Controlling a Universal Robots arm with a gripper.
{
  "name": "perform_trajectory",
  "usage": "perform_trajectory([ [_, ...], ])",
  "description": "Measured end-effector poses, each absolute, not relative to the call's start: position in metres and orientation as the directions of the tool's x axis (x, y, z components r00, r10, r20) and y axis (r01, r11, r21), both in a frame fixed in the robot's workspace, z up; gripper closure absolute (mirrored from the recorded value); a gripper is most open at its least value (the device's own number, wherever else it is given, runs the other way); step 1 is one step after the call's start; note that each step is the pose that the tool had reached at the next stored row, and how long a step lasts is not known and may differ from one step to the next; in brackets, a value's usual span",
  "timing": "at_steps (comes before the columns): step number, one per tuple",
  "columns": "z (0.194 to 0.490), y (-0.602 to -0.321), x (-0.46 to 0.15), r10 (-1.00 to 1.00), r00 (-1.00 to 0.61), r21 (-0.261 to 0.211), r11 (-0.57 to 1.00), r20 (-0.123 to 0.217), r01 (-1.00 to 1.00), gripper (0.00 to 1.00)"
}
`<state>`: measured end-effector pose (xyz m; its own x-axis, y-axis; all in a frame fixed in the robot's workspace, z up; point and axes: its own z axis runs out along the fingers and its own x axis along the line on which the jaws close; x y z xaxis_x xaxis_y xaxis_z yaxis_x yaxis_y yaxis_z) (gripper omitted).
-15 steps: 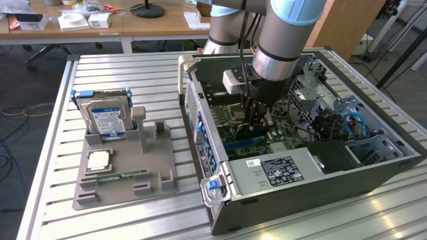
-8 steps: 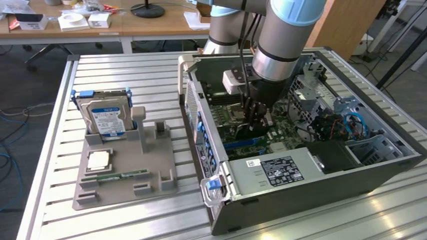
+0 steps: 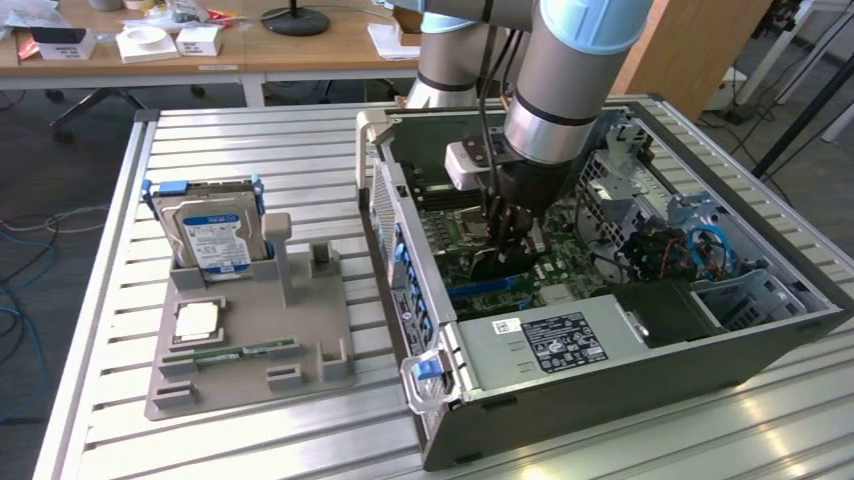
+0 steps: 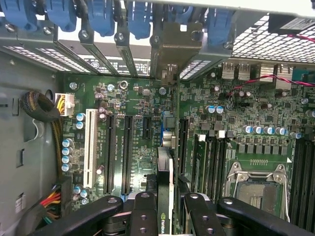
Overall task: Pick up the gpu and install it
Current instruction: 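Insert the gpu into the slot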
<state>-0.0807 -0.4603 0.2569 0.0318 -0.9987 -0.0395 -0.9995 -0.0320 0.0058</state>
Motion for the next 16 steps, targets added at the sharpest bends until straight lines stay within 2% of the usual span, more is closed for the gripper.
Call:
perform_trajectory([
  [16,0.2534,-0.4603,-0.0808,-0.999,0.032,0.006,-0.032,-0.039,-0.999,0.74],
])
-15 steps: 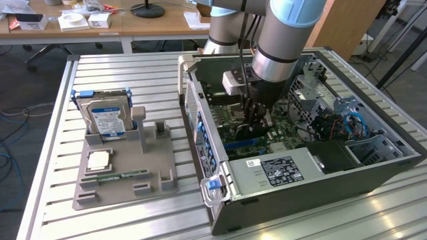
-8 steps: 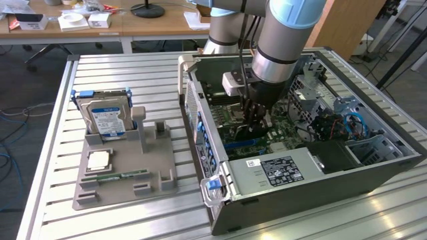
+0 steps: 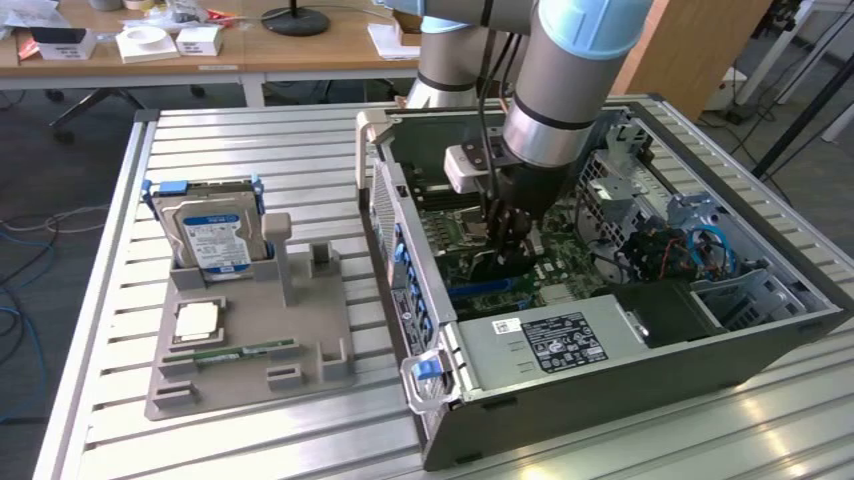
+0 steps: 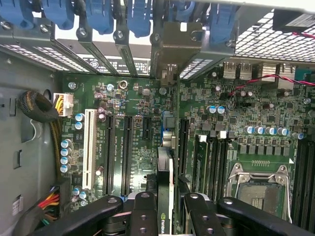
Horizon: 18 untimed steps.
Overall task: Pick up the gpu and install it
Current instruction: 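Insert the gpu into the slot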
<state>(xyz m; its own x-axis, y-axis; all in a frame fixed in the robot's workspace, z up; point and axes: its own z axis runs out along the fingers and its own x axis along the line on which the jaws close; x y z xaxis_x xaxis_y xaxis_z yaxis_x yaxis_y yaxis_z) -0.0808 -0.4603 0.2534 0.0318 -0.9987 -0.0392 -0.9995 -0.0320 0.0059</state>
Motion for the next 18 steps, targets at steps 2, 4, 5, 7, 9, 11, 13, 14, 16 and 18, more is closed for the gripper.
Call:
perform_trajectory([
  [2,0.2531,-0.4603,-0.0808,-0.999,0.032,0.006,-0.032,-0.039,-0.999,0.74],
  [4,0.2531,-0.4603,-0.0808,-0.999,0.032,0.006,-0.032,-0.039,-0.999,0.74],
  [5,0.2531,-0.4603,-0.0808,-0.999,0.032,0.006,-0.032,-0.039,-0.999,0.74],
  [7,0.253,-0.4603,-0.0812,-0.999,0.032,0.006,-0.032,-0.039,-0.999,0.74],
  [9,0.2531,-0.4603,-0.0813,-0.999,0.032,0.006,-0.032,-0.039,-0.999,0.74],
  [11,0.2531,-0.4603,-0.0813,-0.999,0.032,0.006,-0.032,-0.039,-0.999,0.74],
  [13,0.253,-0.4603,-0.0814,-0.999,0.032,0.004,-0.032,-0.039,-0.999,0.74],
  [14,0.253,-0.4603,-0.0814,-0.999,0.032,0.003,-0.032,-0.039,-0.999,0.74],
  [16,0.2531,-0.4603,-0.082,-0.999,0.032,0.002,-0.032,-0.039,-0.999,0.74],
  [18,0.2531,-0.4603,-0.082,-0.999,0.032,0.002,-0.032,-0.039,-0.999,0.74],
])
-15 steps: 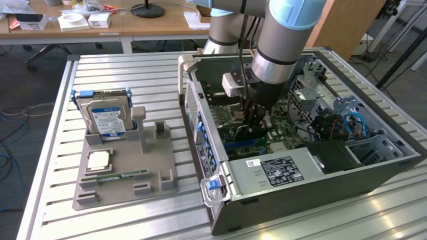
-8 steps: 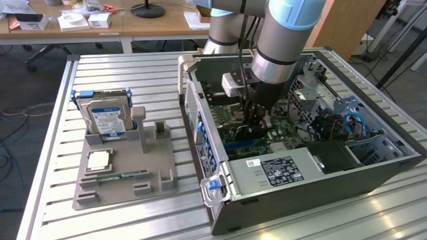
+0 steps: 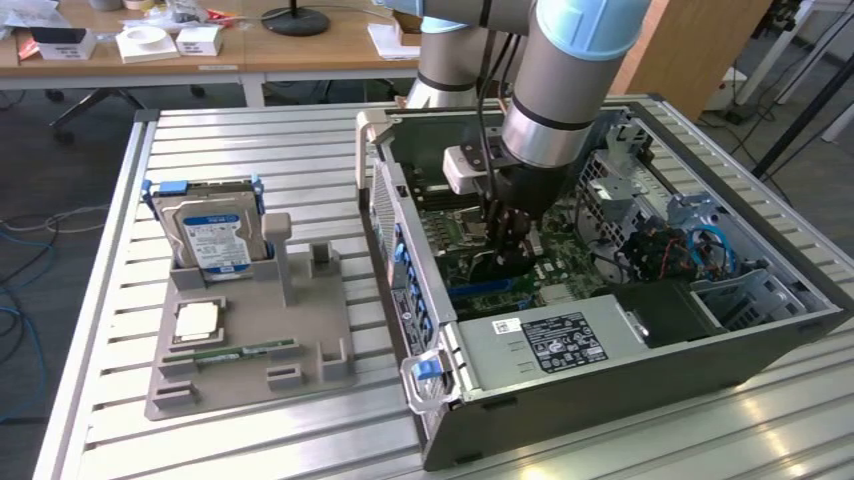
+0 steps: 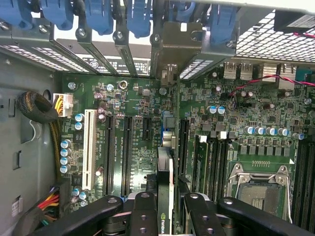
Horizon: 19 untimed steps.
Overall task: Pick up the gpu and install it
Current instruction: 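Insert the gpu into the slot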
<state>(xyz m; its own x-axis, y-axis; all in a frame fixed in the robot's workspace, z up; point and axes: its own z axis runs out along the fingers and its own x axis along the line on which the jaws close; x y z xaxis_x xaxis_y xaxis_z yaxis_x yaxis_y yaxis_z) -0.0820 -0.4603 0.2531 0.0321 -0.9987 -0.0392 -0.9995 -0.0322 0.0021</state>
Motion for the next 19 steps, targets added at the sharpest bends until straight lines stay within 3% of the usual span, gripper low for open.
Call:
perform_trajectory([
  [19,0.2531,-0.4614,-0.082,-0.999,0.029,0.002,-0.029,-0.039,-1.0,0.74],
])
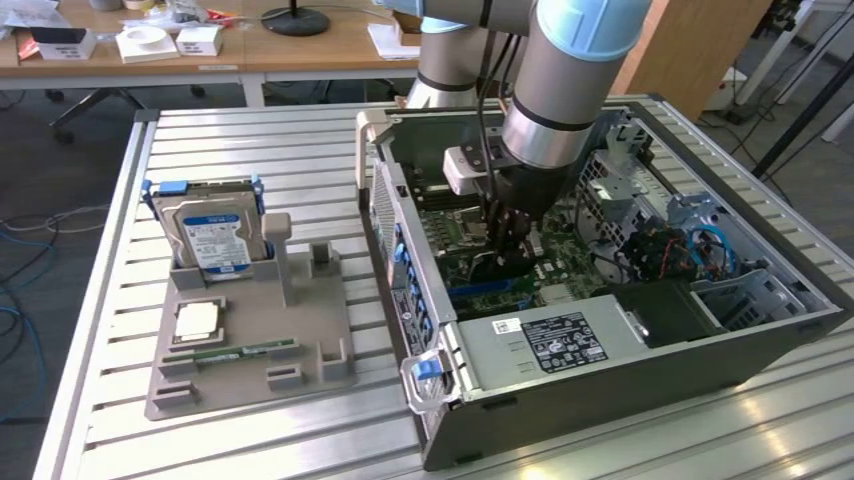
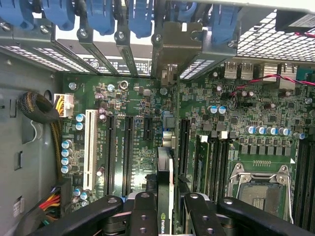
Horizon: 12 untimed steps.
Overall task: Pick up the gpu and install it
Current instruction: 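Insert the gpu into the slot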
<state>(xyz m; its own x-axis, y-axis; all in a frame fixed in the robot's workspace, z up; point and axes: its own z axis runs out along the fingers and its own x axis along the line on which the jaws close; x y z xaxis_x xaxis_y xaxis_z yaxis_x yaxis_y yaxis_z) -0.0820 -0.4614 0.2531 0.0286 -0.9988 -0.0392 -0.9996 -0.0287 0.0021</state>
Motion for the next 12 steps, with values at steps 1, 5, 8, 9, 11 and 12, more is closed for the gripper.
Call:
perform_trajectory([
  [1,0.2531,-0.4614,-0.082,-0.999,0.028,0.002,-0.028,-0.039,-1.0,0.74],
  [5,0.2531,-0.4614,-0.082,-0.999,0.026,0.002,-0.026,-0.039,-1.0,0.74],
  [8,0.2531,-0.4616,-0.082,-0.999,0.02,0.002,-0.02,-0.039,-1.0,0.74],
  [9,0.2531,-0.4616,-0.082,-0.999,0.017,0.002,-0.017,-0.039,-1.0,0.74],
  [11,0.2531,-0.4616,-0.082,-0.999,0.015,0.002,-0.015,-0.039,-1.0,0.74],
  [12,0.2531,-0.4616,-0.082,-0.999,0.015,0.002,-0.015,-0.039,-1.0,0.74],
])
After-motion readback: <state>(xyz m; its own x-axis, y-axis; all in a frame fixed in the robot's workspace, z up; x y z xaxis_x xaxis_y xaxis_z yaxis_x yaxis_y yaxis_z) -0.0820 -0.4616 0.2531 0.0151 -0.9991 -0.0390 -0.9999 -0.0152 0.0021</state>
